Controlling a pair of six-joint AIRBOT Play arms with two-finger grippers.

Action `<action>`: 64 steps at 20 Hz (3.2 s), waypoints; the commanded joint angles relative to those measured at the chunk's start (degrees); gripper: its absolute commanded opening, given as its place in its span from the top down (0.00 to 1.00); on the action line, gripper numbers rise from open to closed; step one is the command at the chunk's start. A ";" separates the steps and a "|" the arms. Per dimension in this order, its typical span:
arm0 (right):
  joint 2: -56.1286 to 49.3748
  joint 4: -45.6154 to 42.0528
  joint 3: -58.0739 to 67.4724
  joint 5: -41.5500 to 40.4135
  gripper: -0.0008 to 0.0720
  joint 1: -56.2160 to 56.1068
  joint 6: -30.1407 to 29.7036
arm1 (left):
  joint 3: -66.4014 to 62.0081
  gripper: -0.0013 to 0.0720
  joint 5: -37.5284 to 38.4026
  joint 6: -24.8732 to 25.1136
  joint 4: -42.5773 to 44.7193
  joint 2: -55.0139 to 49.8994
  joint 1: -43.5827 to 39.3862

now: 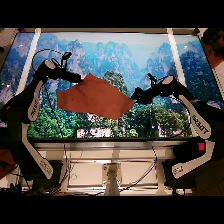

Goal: Fold the clothes and pants, and hang the long-sleeved shirts on hangers.

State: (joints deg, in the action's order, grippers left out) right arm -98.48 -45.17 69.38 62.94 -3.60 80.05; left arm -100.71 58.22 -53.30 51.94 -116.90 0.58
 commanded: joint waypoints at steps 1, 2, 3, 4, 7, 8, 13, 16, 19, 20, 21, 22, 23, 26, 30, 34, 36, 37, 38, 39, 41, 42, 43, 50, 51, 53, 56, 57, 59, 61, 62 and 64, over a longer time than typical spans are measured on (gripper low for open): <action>0.98 -0.87 0.07 2.78 0.33 0.02 -3.10 | -0.02 0.84 -0.04 3.91 -2.73 0.00 0.00; 1.57 -1.05 0.07 2.93 0.33 0.04 -3.21 | -0.02 0.51 -0.11 4.07 -2.75 0.02 0.00; 2.27 -1.46 0.07 2.91 0.33 0.04 -3.23 | -0.02 0.22 -0.11 4.02 -2.78 0.02 0.00; 2.86 -2.12 0.07 2.91 0.33 0.04 -3.23 | -0.02 0.16 0.15 3.74 -3.34 -0.02 0.00; 3.74 -3.28 0.07 3.37 0.33 0.02 -3.21 | 0.00 0.16 -0.39 8.33 -6.21 -0.15 -0.57; 3.91 -3.28 0.07 3.56 0.33 0.02 -3.21 | 0.00 0.20 -1.01 9.29 -6.16 -0.15 -1.03; 3.98 -3.13 0.07 4.15 0.33 -0.02 -3.21 | -0.02 0.25 -1.68 10.27 -4.66 -0.61 -3.72; 4.61 -3.15 0.07 4.87 0.33 0.00 -3.28 | -0.02 0.26 -3.63 8.31 0.13 -1.20 -4.42; 5.35 -3.13 0.07 4.87 0.33 0.00 -4.13 | -0.02 0.32 -6.54 7.04 0.28 -0.74 -4.39; 5.46 -3.17 0.07 4.83 0.33 -0.02 -4.13 | -0.02 0.30 -7.34 7.06 0.31 -0.52 -4.39; 5.51 -3.17 0.07 4.81 0.33 0.00 -4.15 | -0.02 0.21 -7.91 7.06 0.33 -0.52 -4.39; 5.51 -3.17 0.07 4.83 0.33 -0.02 -4.15 | -0.02 0.15 -8.07 7.06 0.31 -0.61 -4.39; 5.51 -3.15 0.07 4.92 0.33 -0.02 -4.15 | -0.02 0.15 -8.35 7.04 0.31 -0.61 -4.39; 5.49 -3.19 0.07 4.98 0.33 -0.02 -4.15 | -0.02 0.15 -8.46 7.06 0.28 -0.59 -4.39; 5.49 -3.23 0.07 5.01 0.33 -0.02 -4.24 | 0.00 0.15 -10.88 7.06 0.31 -0.87 -4.39; 5.49 -3.28 0.07 4.98 0.33 -0.02 -4.24 | 0.00 0.15 -9.51 7.02 0.26 -1.25 -4.55; 5.49 -3.32 0.07 4.98 0.33 0.00 -4.28 | -0.02 0.15 -8.11 7.02 0.22 -1.25 -4.66; 5.49 -3.34 0.07 4.96 0.33 -0.02 -4.31 | 0.00 0.15 -7.10 7.02 -0.20 -1.25 -4.70; 5.49 -3.39 0.07 4.92 0.33 -0.02 -4.33 | 0.00 0.16 -5.95 7.02 -0.42 -1.25 -4.83; 5.49 -3.39 0.07 4.92 0.33 -0.02 -4.33 | 0.00 0.16 -4.72 7.02 -0.55 -1.27 -5.01; 5.49 -3.39 0.07 4.94 0.33 -0.02 -4.33 | 0.00 0.17 -3.13 7.04 -0.46 -1.42 -5.22; 5.49 -3.39 0.07 4.94 0.33 -0.02 -4.31 | 0.00 0.30 -3.04 7.04 -0.33 -1.57 -5.25; 5.49 -3.39 0.07 4.96 0.33 -0.02 -4.33 | 0.00 0.46 -3.04 7.04 0.09 -1.73 -5.25; 5.51 -5.99 0.07 4.74 0.33 0.00 -4.61 | 0.00 0.92 -2.78 7.04 2.12 -1.73 -5.11; 5.51 -5.99 0.07 4.72 0.33 0.00 -4.70 | 0.00 0.96 -2.43 7.30 2.10 -1.55 -5.05; 5.55 -6.03 0.07 4.74 0.33 0.00 -4.74 | -0.02 0.96 -2.45 9.11 2.08 -0.94 -5.27; 6.01 -6.23 0.07 5.05 0.33 0.00 -5.81 | -0.02 0.96 -2.45 9.20 2.12 1.31 -5.84; 6.32 -6.38 -0.07 5.53 0.33 0.00 -6.21 | -0.02 0.97 -2.54 9.18 2.08 2.34 -5.84; 7.08 -6.80 -1.42 5.79 0.33 0.00 -6.25 | 0.00 0.97 -3.67 7.82 2.08 4.70 -5.81; 7.56 -6.71 -3.63 5.27 0.33 -0.02 -6.21 | 0.00 0.97 -4.70 5.86 2.16 6.73 -5.49; 7.87 -6.23 -4.87 4.28 0.33 -0.02 -6.19 | 0.00 0.97 -4.85 4.09 2.69 7.41 -5.40; 8.00 -3.54 -7.34 2.21 0.33 -0.02 -5.35 | 0.00 0.97 -4.81 -0.50 5.92 7.61 -5.40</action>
State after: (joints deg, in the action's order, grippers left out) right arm -90.96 -51.05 64.88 67.33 -3.60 74.08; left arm -100.66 54.08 -48.38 54.94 -110.69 -4.95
